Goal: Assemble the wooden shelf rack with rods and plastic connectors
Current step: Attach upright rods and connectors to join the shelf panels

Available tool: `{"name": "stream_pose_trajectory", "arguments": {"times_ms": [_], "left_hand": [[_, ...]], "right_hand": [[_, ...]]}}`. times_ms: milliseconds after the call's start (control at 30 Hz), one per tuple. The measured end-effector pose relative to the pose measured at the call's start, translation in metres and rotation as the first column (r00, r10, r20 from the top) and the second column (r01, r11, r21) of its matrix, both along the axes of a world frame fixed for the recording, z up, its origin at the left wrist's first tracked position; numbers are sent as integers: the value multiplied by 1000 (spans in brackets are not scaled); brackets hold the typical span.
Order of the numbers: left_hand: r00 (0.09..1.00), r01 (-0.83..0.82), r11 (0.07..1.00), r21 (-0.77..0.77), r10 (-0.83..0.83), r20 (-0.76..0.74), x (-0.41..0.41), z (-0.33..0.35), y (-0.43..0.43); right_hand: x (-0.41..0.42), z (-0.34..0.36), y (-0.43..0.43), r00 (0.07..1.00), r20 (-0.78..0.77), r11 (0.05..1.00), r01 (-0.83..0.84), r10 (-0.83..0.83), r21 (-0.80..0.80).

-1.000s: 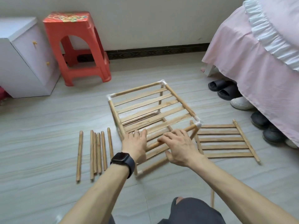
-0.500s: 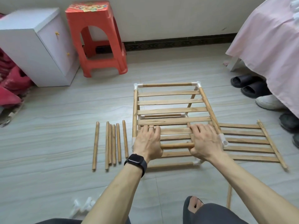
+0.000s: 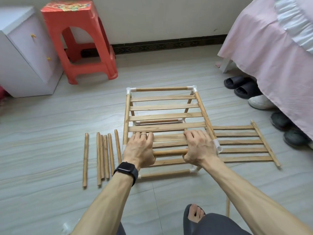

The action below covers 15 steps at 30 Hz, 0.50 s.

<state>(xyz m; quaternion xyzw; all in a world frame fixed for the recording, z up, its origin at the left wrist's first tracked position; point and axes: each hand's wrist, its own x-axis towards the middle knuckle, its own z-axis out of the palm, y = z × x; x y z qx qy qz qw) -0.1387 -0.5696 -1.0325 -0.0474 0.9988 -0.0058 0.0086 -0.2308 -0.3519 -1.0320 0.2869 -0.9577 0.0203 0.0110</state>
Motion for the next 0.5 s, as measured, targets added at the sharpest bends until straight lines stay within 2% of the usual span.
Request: {"name": "stream_pose_trajectory", "arguments": {"times_ms": [200, 500], "left_hand": [[998, -62, 997, -56, 62, -1, 6, -1, -3], [999, -34, 997, -64, 35, 22, 3, 0, -11]], "right_hand": [[-9, 4, 14, 993, 100, 995, -64, 56, 80], [-11, 5, 21, 999, 25, 999, -28, 28, 19]]}}
